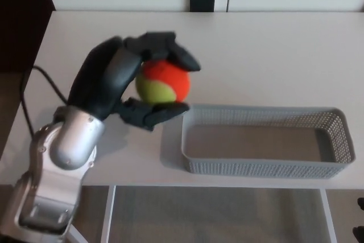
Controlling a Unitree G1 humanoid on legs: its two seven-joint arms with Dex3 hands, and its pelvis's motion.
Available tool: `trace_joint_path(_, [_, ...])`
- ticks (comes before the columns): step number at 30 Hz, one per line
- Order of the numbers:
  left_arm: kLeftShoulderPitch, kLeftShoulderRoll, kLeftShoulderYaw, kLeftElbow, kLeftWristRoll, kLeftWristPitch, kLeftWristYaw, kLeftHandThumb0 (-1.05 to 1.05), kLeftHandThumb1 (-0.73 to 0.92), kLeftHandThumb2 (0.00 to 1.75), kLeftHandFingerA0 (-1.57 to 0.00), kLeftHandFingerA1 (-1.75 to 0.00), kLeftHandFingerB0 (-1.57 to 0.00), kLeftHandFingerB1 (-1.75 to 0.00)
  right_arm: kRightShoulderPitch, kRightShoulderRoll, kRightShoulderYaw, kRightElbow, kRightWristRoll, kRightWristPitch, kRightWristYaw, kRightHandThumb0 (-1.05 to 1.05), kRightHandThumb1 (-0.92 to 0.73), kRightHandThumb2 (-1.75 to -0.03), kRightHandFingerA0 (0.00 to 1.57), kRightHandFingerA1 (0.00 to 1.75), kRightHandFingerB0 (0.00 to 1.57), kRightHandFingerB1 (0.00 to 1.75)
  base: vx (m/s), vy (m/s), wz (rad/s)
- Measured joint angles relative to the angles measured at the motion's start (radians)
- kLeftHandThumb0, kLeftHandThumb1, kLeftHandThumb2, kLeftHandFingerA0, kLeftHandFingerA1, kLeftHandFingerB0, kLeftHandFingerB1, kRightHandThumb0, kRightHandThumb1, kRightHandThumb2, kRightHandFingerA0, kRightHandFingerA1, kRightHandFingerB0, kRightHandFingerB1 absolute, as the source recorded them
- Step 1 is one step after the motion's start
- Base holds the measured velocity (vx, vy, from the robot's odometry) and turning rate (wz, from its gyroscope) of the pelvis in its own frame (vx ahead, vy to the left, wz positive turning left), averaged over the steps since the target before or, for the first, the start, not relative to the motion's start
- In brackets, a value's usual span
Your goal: The robot walk towards a table in front and uses its left hand to pickup a tennis ball on the left side and put it in a container on the right hand side
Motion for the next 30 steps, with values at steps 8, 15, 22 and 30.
trace_joint_path(8, [-0.059, -0.050, -0.076, 0.026, 0.015, 0.049, -0.009, -0.20, 0.49, 0.93, -1.16, -1.37, -1.06, -0.79, 0.000, 0.000, 0.014, -0.001, -0.006, 0.003, -0.002, -0.49, -0.56, -0.57, 0.54, 0.41, 0.52, 0.40, 0.00, 0.000, 0.00])
trace_joint_path(15, [-0.074, -0.070, -0.143, 0.145, 0.043, 0.060, -0.003, -0.14, 0.47, 0.87, -1.12, -1.46, -1.08, -0.79, -0.007, 0.000, 0.025, -0.002, -0.012, 0.004, -0.003, -0.49, -0.56, -0.57, 0.55, 0.42, 0.53, 0.40, 0.00, 0.000, 0.00])
trace_joint_path(22, [-0.094, -0.085, -0.184, 0.242, 0.072, 0.061, 0.007, -0.69, 0.43, 0.77, -0.54, -0.57, -0.29, -0.43, -0.013, 0.000, 0.028, -0.006, -0.012, 0.005, -0.003, -0.48, -0.57, -0.57, 0.53, 0.41, 0.53, 0.40, 0.00, 0.000, 0.00])
trace_joint_path(30, [-0.127, -0.054, -0.224, 0.257, 0.099, 0.103, -0.046, -0.62, 0.31, 0.83, 0.00, -0.16, -0.03, -0.31, -0.032, 0.000, 0.035, -0.008, -0.017, 0.013, -0.005, -0.50, -0.57, -0.57, 0.55, 0.42, 0.53, 0.40, 0.00, 0.000, 0.00])
